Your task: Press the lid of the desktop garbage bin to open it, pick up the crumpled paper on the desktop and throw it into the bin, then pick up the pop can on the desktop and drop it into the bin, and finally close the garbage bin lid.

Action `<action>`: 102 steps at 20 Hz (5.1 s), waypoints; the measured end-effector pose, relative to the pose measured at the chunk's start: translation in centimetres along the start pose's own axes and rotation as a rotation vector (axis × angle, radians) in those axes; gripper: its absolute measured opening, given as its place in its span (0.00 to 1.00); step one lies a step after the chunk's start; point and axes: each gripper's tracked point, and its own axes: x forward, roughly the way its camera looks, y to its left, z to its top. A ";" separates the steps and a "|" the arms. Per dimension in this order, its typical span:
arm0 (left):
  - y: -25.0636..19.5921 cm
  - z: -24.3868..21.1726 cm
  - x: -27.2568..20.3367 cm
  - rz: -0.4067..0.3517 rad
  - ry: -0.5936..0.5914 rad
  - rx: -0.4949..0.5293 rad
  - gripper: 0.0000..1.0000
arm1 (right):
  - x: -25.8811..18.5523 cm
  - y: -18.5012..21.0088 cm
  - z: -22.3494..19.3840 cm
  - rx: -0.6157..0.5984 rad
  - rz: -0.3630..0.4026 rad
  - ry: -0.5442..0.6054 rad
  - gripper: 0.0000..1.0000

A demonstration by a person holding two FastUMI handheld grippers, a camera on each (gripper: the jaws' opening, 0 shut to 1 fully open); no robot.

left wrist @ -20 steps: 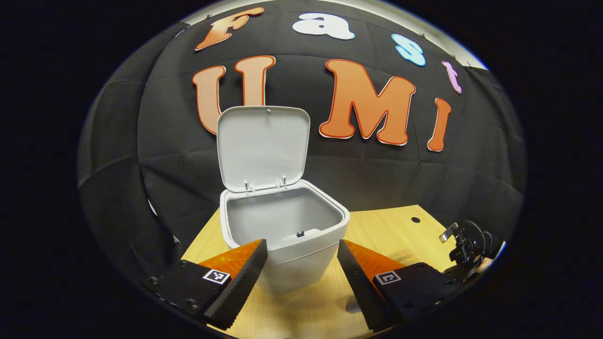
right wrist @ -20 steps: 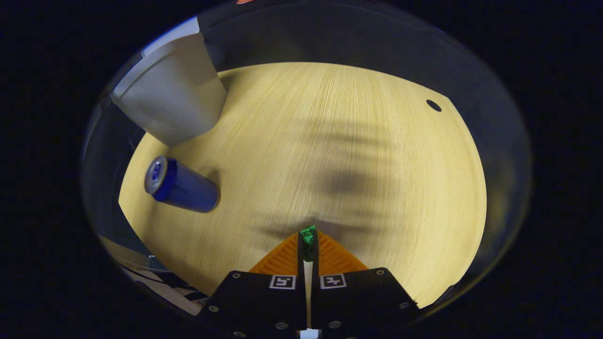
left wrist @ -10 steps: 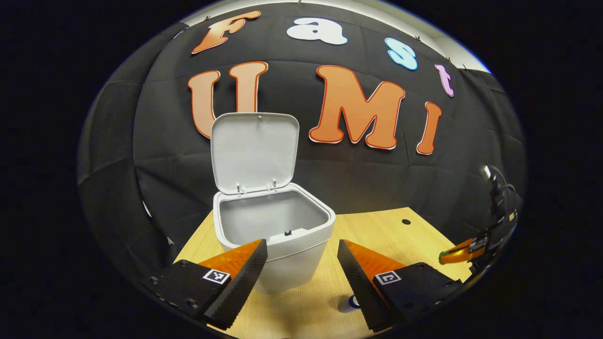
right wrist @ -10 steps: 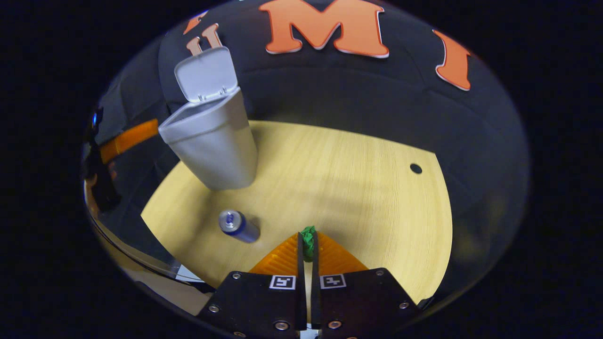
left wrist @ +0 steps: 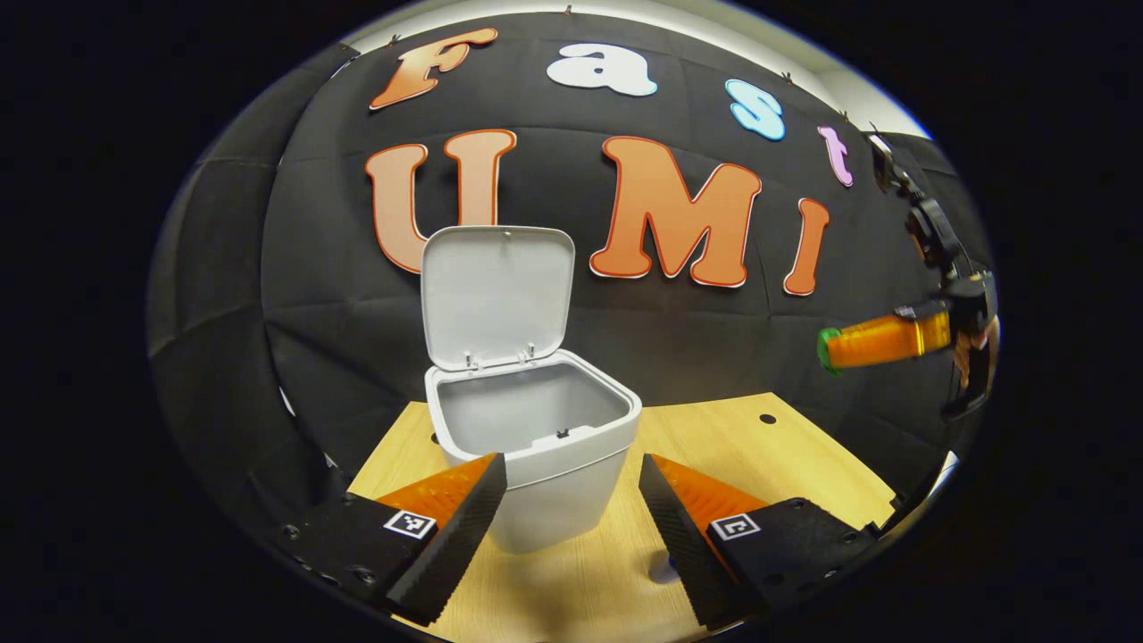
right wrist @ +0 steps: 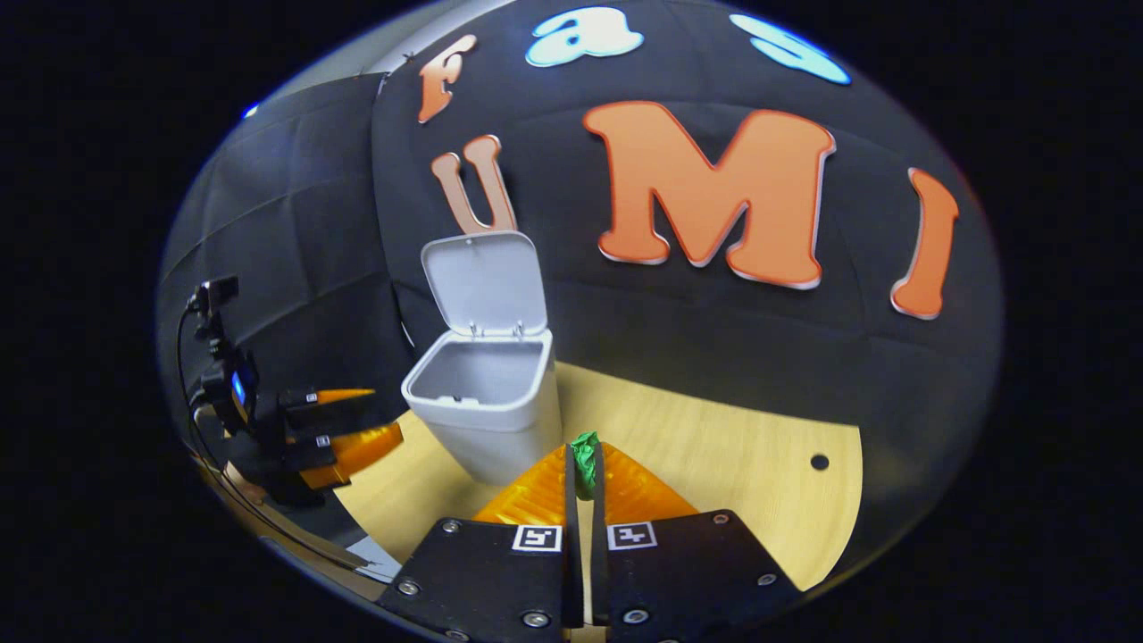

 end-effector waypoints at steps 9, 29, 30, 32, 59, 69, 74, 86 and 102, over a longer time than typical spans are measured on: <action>5.9 -2.7 -2.7 0.083 0.042 -0.047 0.96 | 10.1 8.0 6.9 -0.035 0.153 -0.042 0.04; 13.3 -3.7 -4.6 0.159 0.051 -0.063 0.96 | 20.6 11.7 5.1 -0.043 0.108 0.036 0.96; 13.0 -3.6 -4.4 0.154 0.049 -0.065 0.95 | 20.1 11.6 5.1 -0.043 0.107 0.028 0.96; 12.1 -3.4 -4.1 0.139 0.044 -0.069 0.95 | 18.9 10.8 5.6 -0.042 0.090 -0.007 0.97; -12.9 -9.5 2.9 -0.258 0.171 0.106 0.95 | -7.0 -10.2 -3.5 0.136 -0.342 -0.243 0.96; -17.9 -20.9 7.1 -0.363 0.362 0.140 0.97 | -9.8 -12.2 -6.3 0.167 -0.418 -0.278 0.96; -18.3 -25.2 9.5 -0.354 0.422 0.175 0.97 | -10.1 -13.1 -7.5 0.191 -0.424 -0.258 0.96; -16.5 -29.4 13.1 -0.263 0.482 0.119 0.85 | -11.2 -15.1 -10.0 0.254 -0.575 -0.343 0.95; -13.7 -8.6 4.5 -0.275 0.316 0.111 0.83 | -11.0 -15.0 -9.7 0.242 -0.590 -0.377 0.96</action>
